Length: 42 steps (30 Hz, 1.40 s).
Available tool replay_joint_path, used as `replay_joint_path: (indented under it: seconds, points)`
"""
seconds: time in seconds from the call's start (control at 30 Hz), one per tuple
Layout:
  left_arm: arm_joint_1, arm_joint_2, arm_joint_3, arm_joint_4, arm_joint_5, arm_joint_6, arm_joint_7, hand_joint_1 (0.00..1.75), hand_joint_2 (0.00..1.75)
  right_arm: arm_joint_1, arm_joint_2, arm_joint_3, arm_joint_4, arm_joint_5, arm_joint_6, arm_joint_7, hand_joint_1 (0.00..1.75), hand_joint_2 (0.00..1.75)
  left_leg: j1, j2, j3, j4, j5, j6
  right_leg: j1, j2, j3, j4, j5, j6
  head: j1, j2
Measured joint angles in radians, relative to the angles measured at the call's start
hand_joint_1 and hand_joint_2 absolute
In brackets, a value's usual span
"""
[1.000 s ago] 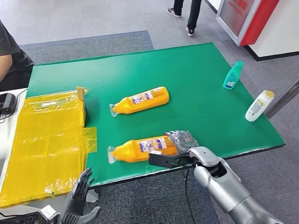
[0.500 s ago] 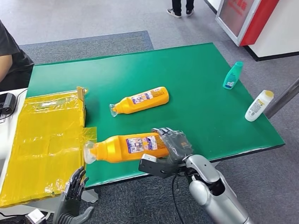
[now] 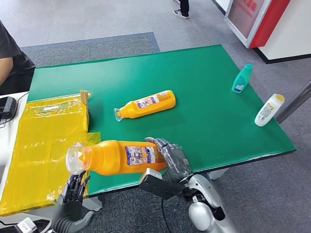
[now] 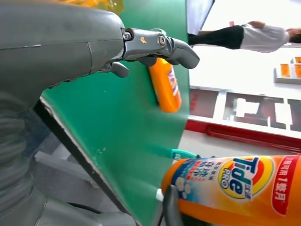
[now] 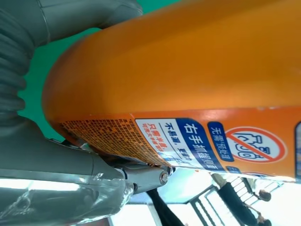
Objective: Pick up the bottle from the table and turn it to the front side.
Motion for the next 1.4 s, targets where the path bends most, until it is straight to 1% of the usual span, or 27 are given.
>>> replay_joint_path:
  seconds: [0.17, 0.33, 0.6, 0.8, 0.93, 1.03, 1.4]
  points:
    - [0.0, 0.0, -0.008, -0.048, 0.039, -0.016, 0.008, 0.0, 1.75, 0.019, 0.016, -0.005, 0.011, -0.034, -0.005, -0.022, 1.75, 1.75, 0.0, 0.0, 0.0, 0.0, 0.0, 0.0, 0.0, 0.0, 0.0, 0.0, 0.0, 0.0, 0.0, 0.0]
    - [0.0, 0.003, -0.022, -0.099, 0.056, -0.016, 0.041, 0.0, 1.75, 0.034, 0.025, -0.007, 0.03, -0.054, -0.014, -0.038, 1.75, 1.75, 0.0, 0.0, 0.0, 0.0, 0.0, 0.0, 0.0, 0.0, 0.0, 0.0, 0.0, 0.0, 0.0, 0.0]
    - [0.0, 0.018, -0.058, -0.147, 0.058, -0.014, 0.077, 0.0, 1.75, 0.037, 0.029, 0.009, 0.066, -0.04, -0.017, -0.045, 1.75, 1.75, 0.0, 0.0, 0.0, 0.0, 0.0, 0.0, 0.0, 0.0, 0.0, 0.0, 0.0, 0.0, 0.0, 0.0]
    - [0.007, 0.023, -0.078, -0.155, 0.078, 0.016, 0.121, 0.0, 1.75, 0.035, 0.03, 0.028, 0.089, 0.007, -0.041, -0.045, 1.75, 1.75, 0.0, 0.0, 0.0, 0.0, 0.0, 0.0, 0.0, 0.0, 0.0, 0.0, 0.0, 0.0, 0.0, 0.0]
    - [0.019, 0.021, -0.083, -0.163, 0.103, 0.037, 0.157, 0.0, 1.75, 0.034, 0.03, 0.051, 0.1, 0.061, -0.053, -0.027, 1.75, 1.75, 0.0, 0.0, 0.0, 0.0, 0.0, 0.0, 0.0, 0.0, 0.0, 0.0, 0.0, 0.0, 0.0, 0.0]
    - [0.025, 0.015, -0.085, -0.17, 0.114, 0.044, 0.175, 0.0, 1.75, 0.034, 0.03, 0.063, 0.103, 0.077, -0.056, -0.019, 1.75, 1.75, 0.0, 0.0, 0.0, 0.0, 0.0, 0.0, 0.0, 0.0, 0.0, 0.0, 0.0, 0.0, 0.0, 0.0]
    - [0.03, -0.005, -0.102, -0.187, 0.123, 0.053, 0.198, 0.0, 1.75, 0.033, 0.03, 0.089, 0.121, 0.093, -0.06, -0.016, 1.75, 1.75, 0.0, 0.0, 0.0, 0.0, 0.0, 0.0, 0.0, 0.0, 0.0, 0.0, 0.0, 0.0, 0.0, 0.0]
